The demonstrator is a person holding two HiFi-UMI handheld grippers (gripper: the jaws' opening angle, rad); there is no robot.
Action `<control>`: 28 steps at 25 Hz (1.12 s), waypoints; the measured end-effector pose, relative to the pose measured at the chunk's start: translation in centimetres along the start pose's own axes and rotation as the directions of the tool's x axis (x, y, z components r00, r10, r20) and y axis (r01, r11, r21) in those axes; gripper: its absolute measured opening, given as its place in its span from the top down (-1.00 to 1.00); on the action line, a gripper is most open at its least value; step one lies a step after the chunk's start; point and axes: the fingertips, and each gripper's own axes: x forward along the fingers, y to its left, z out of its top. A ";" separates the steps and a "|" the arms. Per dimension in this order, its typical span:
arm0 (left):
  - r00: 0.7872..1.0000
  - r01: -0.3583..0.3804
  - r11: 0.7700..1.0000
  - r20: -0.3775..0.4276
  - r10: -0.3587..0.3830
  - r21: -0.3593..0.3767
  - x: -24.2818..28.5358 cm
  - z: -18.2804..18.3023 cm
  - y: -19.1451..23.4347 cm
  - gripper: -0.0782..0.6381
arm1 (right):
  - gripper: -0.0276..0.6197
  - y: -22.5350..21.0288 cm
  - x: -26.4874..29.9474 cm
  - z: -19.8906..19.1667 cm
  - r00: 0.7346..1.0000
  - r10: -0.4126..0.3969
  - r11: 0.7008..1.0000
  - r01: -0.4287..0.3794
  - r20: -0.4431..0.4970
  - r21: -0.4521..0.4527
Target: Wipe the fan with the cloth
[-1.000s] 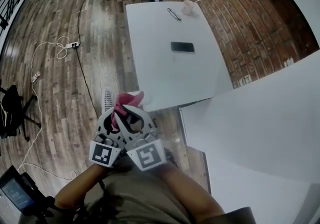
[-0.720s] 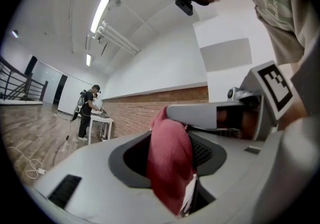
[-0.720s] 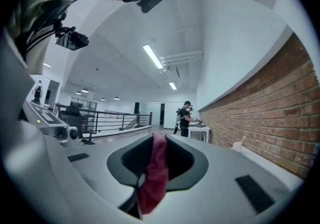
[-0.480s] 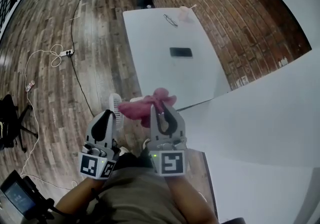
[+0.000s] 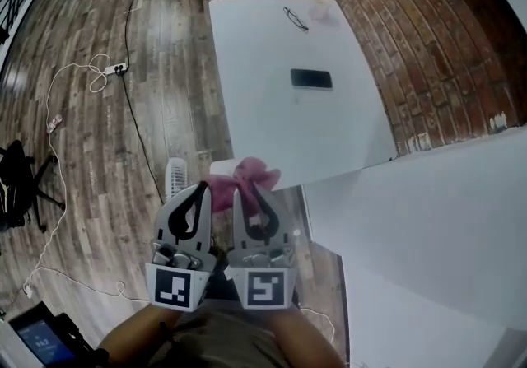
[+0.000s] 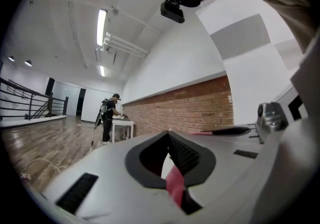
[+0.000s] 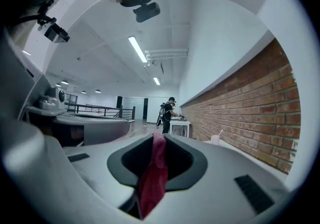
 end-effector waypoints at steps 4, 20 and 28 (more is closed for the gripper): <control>1.000 -0.010 1.000 0.007 0.010 0.000 0.8 -0.9 0.4 0.78 | 0.70 -2.9 1.0 -5.8 0.991 0.048 0.999 -0.047 -0.125 0.014; 0.976 -0.207 0.978 -0.069 0.205 -0.024 2.8 -4.6 2.6 0.78 | 0.64 0.9 6.6 -25.3 0.841 0.331 0.923 -0.384 -0.428 -0.040; 0.976 -0.204 0.979 -0.086 0.201 -0.028 3.3 -5.3 2.9 0.78 | 0.64 -1.9 6.6 -26.4 0.858 0.207 0.954 -0.283 -0.471 -0.095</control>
